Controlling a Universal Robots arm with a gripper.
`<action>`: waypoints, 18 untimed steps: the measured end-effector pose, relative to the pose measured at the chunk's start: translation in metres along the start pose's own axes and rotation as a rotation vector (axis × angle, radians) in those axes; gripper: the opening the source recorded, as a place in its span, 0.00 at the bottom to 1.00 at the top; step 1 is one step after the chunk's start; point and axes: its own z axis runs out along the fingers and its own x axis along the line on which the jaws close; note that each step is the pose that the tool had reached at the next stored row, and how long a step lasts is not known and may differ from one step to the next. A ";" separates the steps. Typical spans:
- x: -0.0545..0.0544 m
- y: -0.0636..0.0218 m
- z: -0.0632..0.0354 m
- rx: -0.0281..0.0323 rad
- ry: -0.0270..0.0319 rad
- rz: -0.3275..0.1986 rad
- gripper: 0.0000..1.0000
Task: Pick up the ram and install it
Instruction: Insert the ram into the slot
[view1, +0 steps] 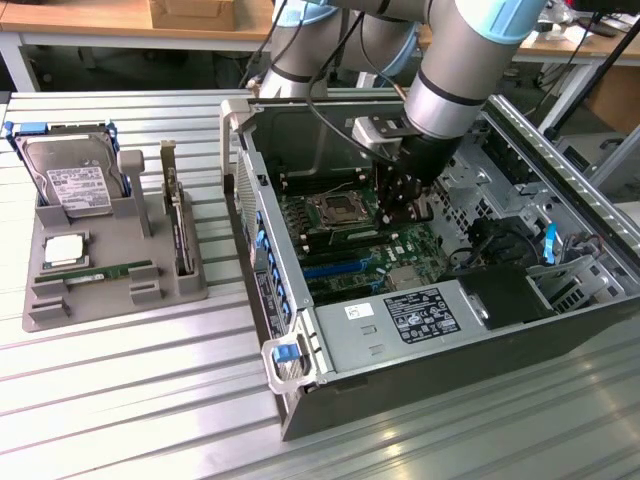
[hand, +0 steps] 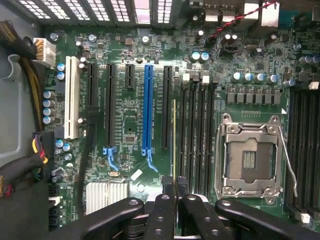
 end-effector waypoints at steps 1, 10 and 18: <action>-0.002 0.0016 0.0003 -0.0001 0.0028 0.000 0.12; -0.010 0.0158 0.0058 -0.0005 0.0138 -0.002 0.12; -0.013 0.0155 0.0145 -0.0001 0.0136 0.026 0.12</action>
